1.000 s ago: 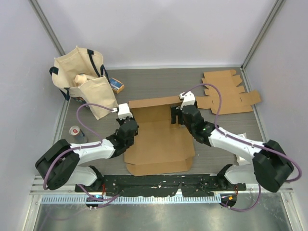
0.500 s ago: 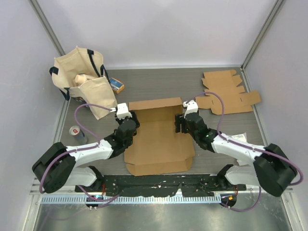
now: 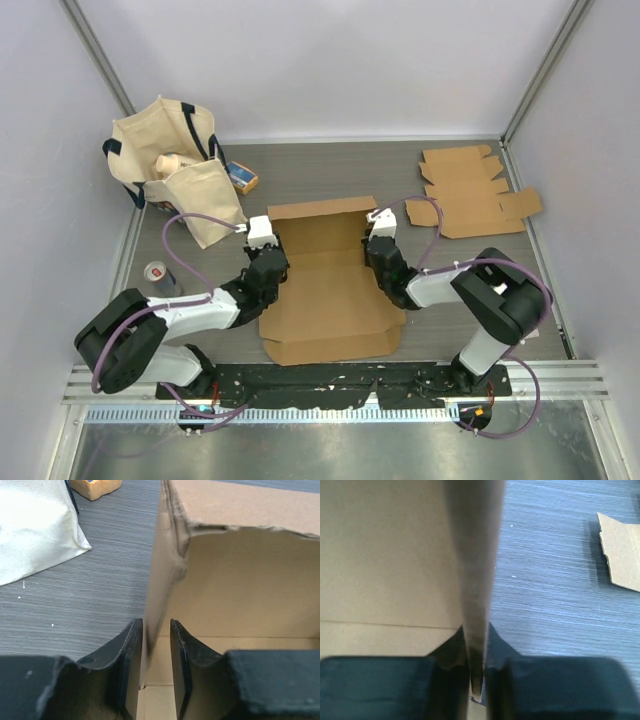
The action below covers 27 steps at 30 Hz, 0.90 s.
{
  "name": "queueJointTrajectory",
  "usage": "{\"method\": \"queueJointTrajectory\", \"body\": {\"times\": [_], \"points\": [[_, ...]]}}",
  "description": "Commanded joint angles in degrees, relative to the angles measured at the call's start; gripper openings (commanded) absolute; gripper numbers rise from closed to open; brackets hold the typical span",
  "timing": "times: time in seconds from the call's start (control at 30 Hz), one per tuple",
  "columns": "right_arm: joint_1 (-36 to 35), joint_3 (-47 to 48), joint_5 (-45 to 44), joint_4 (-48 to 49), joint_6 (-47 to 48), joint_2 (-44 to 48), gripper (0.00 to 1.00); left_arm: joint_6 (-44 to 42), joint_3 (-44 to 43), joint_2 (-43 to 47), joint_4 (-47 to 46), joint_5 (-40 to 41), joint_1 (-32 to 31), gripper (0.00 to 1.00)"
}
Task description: Fold the paper box
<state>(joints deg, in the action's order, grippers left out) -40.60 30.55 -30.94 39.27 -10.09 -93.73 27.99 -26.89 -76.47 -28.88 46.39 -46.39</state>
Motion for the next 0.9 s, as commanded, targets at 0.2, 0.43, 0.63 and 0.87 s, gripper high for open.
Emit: {"method": "queueJointTrajectory", "body": {"times": [0.2, 0.43, 0.63, 0.87], "points": [[-4.31, -4.52, -11.09, 17.15, 7.27, -4.00, 0.02, -0.65, -2.20, -0.62, -2.85, 0.10, -0.02, 0.31], [-4.75, -1.63, -5.21, -3.34, 1.75, 6.35, 0.75, 0.84, -0.97, 6.40, 2.77, 0.02, -0.10, 0.53], [-5.37, 0.13, 3.59, -34.73, -12.58, 23.66, 0.89, 7.59, 1.84, 20.81, 18.65, -5.08, -0.10, 0.68], [-2.75, -0.93, 11.17, -54.89, -24.87, 41.61, 0.98, 15.26, 2.81, 43.13, 35.29, -15.88, -0.01, 0.70]]}}
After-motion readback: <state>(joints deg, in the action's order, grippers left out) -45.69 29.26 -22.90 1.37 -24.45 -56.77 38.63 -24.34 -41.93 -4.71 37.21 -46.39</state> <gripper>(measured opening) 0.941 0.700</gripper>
